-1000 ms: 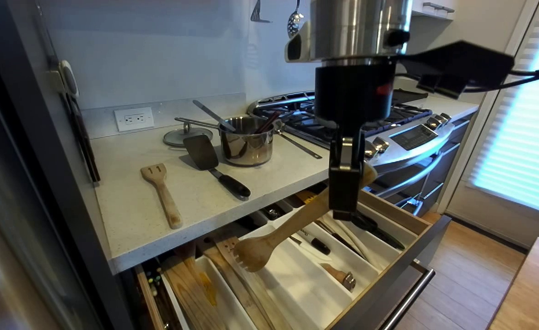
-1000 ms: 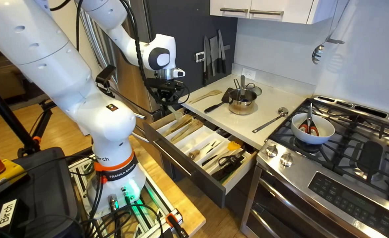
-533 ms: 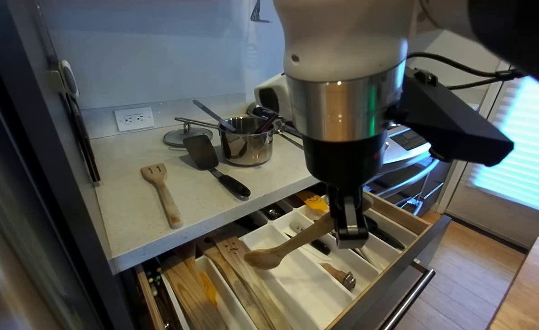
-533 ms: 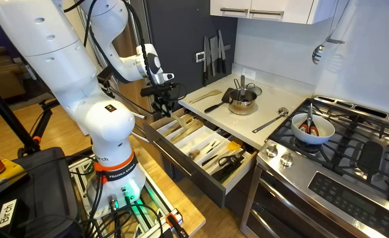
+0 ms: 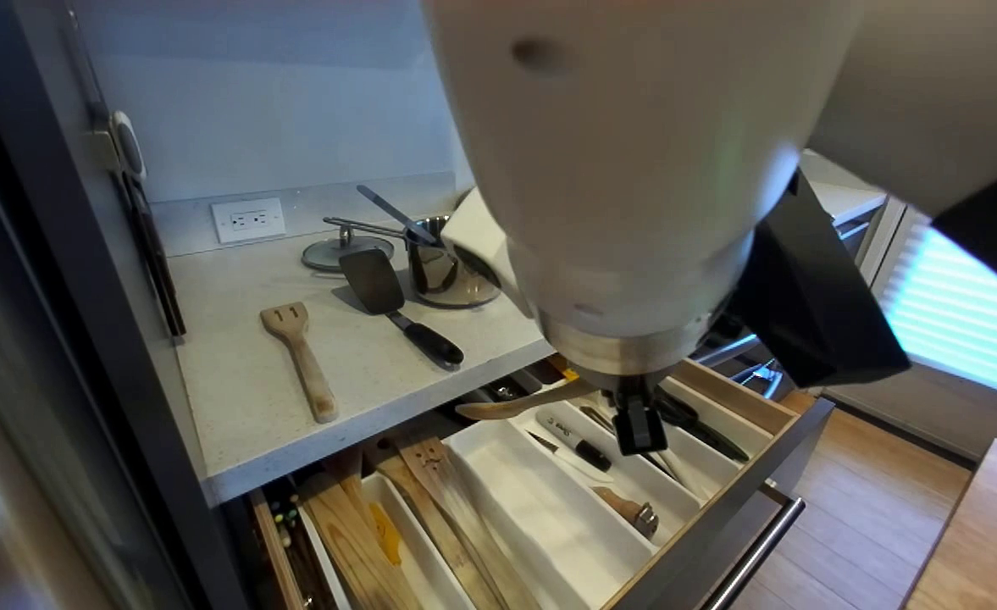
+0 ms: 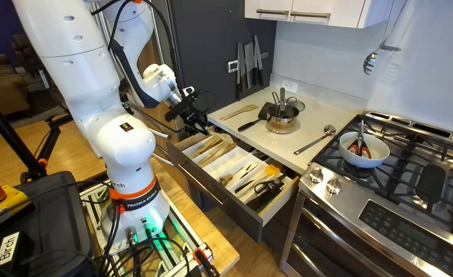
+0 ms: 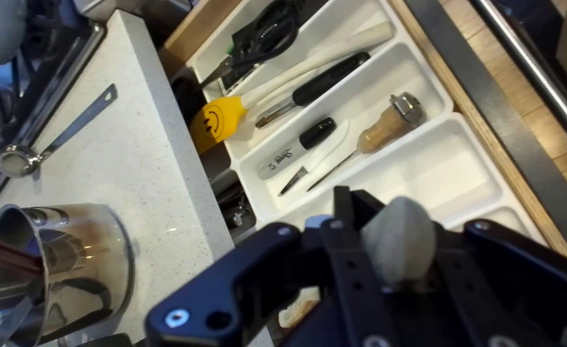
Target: Pick up the wooden spoon from the silver pot and put it in the open drawer
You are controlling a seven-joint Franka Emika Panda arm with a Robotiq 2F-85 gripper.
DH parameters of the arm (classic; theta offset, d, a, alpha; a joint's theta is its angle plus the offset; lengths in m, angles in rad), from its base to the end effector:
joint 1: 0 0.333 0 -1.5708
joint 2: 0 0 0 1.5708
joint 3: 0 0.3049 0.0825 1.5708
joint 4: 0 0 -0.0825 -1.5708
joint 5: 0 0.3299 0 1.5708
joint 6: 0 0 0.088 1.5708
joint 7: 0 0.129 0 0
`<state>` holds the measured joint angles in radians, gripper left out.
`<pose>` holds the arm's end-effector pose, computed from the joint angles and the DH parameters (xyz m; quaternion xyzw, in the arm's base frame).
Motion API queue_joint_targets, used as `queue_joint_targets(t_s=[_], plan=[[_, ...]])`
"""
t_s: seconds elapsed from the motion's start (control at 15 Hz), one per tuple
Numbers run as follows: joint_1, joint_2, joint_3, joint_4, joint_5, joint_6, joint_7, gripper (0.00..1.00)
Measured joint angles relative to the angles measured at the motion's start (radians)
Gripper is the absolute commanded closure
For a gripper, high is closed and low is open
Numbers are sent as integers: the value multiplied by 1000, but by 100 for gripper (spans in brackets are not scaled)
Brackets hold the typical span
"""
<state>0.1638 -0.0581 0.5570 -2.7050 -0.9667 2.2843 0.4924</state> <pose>0.2827 0.2006 0.2454 0.8191 0.4572 0.0334 0.3449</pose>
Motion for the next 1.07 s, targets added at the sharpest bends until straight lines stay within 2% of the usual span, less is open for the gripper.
queue_joint_targets(t_s=[0.13,0.2,0.33,0.53,0.87,1.07], plan=[[28,71,-31,31,-25,-43,31,91],[34,99,-41,43,-28,-49,35,98],[44,129,-61,59,-30,-51,35,98],[117,145,-88,71,-95,-97,63,98],[320,293,-63,162,-242,-377,193,98],[395,401,-65,223,-305,-523,224,98]])
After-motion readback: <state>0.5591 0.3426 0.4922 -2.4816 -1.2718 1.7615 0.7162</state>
